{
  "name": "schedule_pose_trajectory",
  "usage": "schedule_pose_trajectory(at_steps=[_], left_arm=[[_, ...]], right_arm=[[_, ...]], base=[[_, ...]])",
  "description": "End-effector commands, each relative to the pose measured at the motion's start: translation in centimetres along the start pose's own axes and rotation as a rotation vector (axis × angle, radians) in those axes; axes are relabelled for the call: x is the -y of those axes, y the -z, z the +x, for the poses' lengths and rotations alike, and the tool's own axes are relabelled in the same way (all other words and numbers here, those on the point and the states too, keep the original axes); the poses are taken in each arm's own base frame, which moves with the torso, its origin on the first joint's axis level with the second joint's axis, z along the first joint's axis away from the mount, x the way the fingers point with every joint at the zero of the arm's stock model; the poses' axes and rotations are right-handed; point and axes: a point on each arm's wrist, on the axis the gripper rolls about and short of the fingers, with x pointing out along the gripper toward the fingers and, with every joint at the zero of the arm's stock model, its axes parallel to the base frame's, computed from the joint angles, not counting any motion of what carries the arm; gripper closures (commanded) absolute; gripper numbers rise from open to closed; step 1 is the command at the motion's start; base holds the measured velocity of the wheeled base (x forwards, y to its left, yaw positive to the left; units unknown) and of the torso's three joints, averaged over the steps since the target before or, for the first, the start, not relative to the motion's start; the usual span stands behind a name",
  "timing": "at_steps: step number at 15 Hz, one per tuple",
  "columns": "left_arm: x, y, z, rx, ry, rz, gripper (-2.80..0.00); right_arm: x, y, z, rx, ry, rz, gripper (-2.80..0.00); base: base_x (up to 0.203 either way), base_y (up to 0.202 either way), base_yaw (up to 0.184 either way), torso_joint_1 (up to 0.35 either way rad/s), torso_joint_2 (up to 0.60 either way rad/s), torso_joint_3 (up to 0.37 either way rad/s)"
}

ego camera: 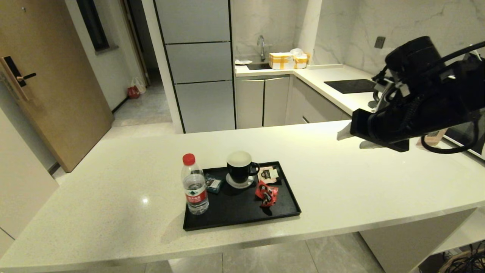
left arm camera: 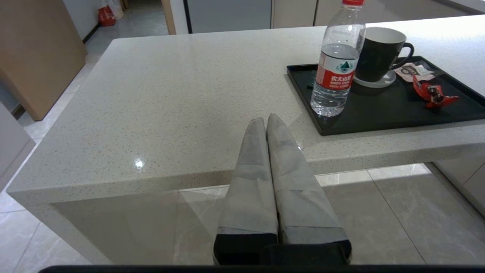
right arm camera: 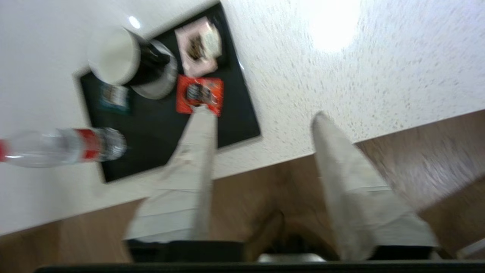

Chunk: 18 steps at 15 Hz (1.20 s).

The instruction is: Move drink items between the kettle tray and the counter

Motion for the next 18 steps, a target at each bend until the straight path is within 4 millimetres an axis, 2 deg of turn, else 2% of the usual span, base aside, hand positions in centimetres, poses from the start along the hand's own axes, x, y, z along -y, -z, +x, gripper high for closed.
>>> schedule_pose_trajectory(at_steps=[1, 3, 4, 6, 8, 9, 11, 12, 13, 14, 15, 17, 18], left_arm=[[0.0, 0.0, 0.0, 0.001, 0.001, 0.000, 0.00], [0.0, 0.0, 0.0, 0.000, 0.001, 0.000, 0.00], [0.0, 0.0, 0.0, 0.001, 0.001, 0.000, 0.00], [0.0, 0.0, 0.0, 0.001, 0.001, 0.000, 0.00], [0.0, 0.0, 0.0, 0.001, 0.001, 0.000, 0.00], [0.0, 0.0, 0.0, 0.001, 0.001, 0.000, 0.00], [0.0, 0.0, 0.0, 0.001, 0.001, 0.000, 0.00], [0.0, 0.0, 0.0, 0.001, 0.001, 0.000, 0.00], [0.0, 0.0, 0.0, -0.001, 0.001, 0.000, 0.00], [0.0, 0.0, 0.0, 0.001, 0.001, 0.000, 0.00], [0.0, 0.0, 0.0, 0.001, 0.001, 0.000, 0.00], [0.0, 0.0, 0.0, 0.001, 0.001, 0.000, 0.00], [0.0, 0.0, 0.0, 0.001, 0.001, 0.000, 0.00]], right_arm=[[0.4, -0.4, -5.0, 0.107, -0.043, 0.034, 0.00], [1.5, 0.1, -9.8, 0.193, -0.041, 0.082, 0.00], [2.5, 0.7, -13.0, 0.253, -0.045, 0.108, 0.00], [5.8, 2.9, -20.3, 0.413, -0.040, 0.184, 0.00], [9.1, 7.7, -26.6, 0.567, -0.026, 0.241, 0.00], [10.5, 11.0, -28.6, 0.631, -0.007, 0.253, 0.00], [13.0, 18.4, -30.3, 0.724, 0.029, 0.252, 0.00], [13.9, 21.8, -30.2, 0.759, 0.050, 0.243, 0.00], [14.5, 24.1, -29.6, 0.786, 0.087, 0.251, 0.00], [14.8, 25.4, -28.5, 0.818, 0.130, 0.271, 0.00], [14.8, 25.4, -27.8, 0.875, 0.136, 0.280, 0.00], [14.1, 23.9, -28.0, 1.032, 0.069, 0.197, 0.00], [13.9, 23.7, -27.7, 1.040, 0.047, 0.129, 0.00]], base=[[0.000, 0.000, 0.000, 0.000, 0.00, 0.000], [0.000, 0.000, 0.000, 0.000, 0.00, 0.000], [0.000, 0.000, 0.000, 0.000, 0.00, 0.000], [0.000, 0.000, 0.000, 0.000, 0.00, 0.000], [0.000, 0.000, 0.000, 0.000, 0.00, 0.000], [0.000, 0.000, 0.000, 0.000, 0.00, 0.000], [0.000, 0.000, 0.000, 0.000, 0.00, 0.000], [0.000, 0.000, 0.000, 0.000, 0.00, 0.000], [0.000, 0.000, 0.000, 0.000, 0.00, 0.000], [0.000, 0.000, 0.000, 0.000, 0.00, 0.000], [0.000, 0.000, 0.000, 0.000, 0.00, 0.000], [0.000, 0.000, 0.000, 0.000, 0.00, 0.000], [0.000, 0.000, 0.000, 0.000, 0.00, 0.000]])
